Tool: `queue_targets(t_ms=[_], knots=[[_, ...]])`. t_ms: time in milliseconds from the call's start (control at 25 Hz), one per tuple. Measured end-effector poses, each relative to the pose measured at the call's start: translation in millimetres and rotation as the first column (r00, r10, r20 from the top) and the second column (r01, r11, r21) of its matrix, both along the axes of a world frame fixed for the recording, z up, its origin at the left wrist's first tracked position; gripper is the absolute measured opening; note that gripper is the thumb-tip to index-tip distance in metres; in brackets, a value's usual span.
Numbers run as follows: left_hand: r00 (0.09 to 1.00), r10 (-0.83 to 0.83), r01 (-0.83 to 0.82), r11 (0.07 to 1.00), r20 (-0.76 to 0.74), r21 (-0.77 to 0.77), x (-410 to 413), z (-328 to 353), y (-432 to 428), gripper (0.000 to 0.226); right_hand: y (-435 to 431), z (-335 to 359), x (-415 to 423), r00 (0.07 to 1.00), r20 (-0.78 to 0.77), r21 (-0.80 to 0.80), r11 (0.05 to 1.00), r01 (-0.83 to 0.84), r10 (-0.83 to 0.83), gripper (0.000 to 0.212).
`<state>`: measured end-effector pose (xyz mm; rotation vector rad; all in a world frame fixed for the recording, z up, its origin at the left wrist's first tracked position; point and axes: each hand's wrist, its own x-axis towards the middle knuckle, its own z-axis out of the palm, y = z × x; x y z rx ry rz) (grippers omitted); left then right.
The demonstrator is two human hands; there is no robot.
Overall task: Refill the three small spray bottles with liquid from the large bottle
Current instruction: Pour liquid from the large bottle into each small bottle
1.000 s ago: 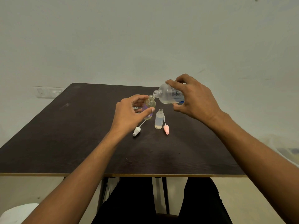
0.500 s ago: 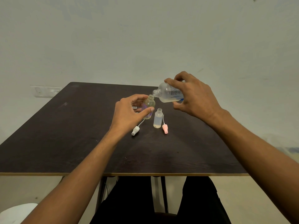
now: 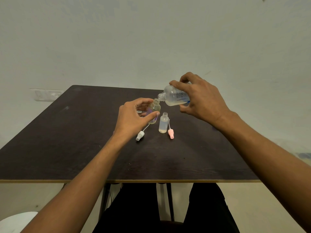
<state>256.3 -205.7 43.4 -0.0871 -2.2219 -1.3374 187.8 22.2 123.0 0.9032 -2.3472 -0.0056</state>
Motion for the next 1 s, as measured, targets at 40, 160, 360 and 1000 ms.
queue_targets(t_ms=[40,160,360,1000], knots=[[1.000,0.000,0.000,1.000,0.001,0.001,-0.4,0.0,0.1,0.050,-0.3,0.4,0.1,1.000,0.000,0.003,1.000,0.000,0.000,0.076],[1.000,-0.003,0.003,1.000,0.001,0.009,-1.2,-0.7,0.3,0.049,0.1,1.9,0.3,1.000,-0.014,0.005,1.000,-0.005,0.005,0.075],[1.000,-0.006,0.006,1.000,-0.003,0.001,-0.7,-0.7,0.4,0.049,-0.2,3.1,0.7,1.000,-0.022,0.014,1.000,-0.006,0.006,0.077],[1.000,-0.007,0.007,1.000,-0.001,-0.004,-0.1,-1.6,0.1,0.049,-2.3,6.5,4.8,1.000,-0.012,0.029,1.000,-0.009,0.010,0.079]])
